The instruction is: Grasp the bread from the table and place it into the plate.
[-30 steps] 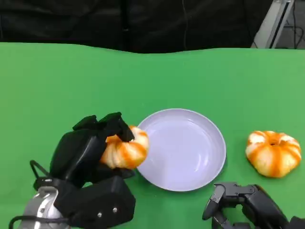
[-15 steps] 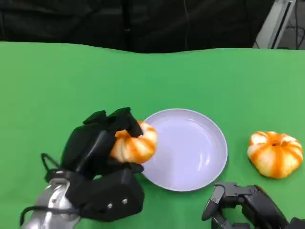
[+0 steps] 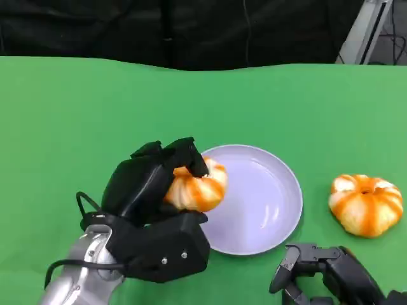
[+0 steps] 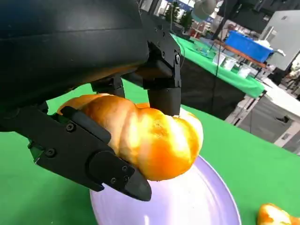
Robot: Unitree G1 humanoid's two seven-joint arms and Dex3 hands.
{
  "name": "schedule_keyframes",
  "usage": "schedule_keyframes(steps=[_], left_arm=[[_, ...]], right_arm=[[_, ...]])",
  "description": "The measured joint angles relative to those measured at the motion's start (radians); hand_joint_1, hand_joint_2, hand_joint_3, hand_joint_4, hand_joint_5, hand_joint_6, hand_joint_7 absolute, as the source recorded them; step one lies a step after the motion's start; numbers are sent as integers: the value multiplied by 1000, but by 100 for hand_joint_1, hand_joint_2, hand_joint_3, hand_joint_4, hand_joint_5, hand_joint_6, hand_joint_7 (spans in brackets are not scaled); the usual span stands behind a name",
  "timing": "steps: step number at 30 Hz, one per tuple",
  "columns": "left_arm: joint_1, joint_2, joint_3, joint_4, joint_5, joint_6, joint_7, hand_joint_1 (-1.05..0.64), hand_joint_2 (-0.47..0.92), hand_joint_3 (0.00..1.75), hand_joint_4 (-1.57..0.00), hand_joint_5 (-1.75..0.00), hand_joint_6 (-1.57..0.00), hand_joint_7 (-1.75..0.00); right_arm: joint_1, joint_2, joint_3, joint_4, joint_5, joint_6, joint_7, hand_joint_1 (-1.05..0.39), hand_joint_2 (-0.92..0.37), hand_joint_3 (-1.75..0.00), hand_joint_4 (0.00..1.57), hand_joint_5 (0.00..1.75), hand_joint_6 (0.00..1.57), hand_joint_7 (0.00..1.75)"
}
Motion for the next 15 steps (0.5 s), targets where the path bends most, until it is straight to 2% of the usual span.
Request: schedule_keyframes(steps=[7, 15], left_arm=[[-53, -48, -31, 97, -4, -23, 1, -7, 81, 0, -66, -175, -49, -175], [-74, -63, -54, 155, 4, -46, 20, -9, 82, 0, -66, -175, -49, -175]], right_arm=[[16, 1, 8, -21, 0, 9, 0, -15, -62, -95, 81, 148, 86, 114], [18, 0, 9, -25, 0, 9, 0, -16, -60, -97, 81, 148, 86, 113]])
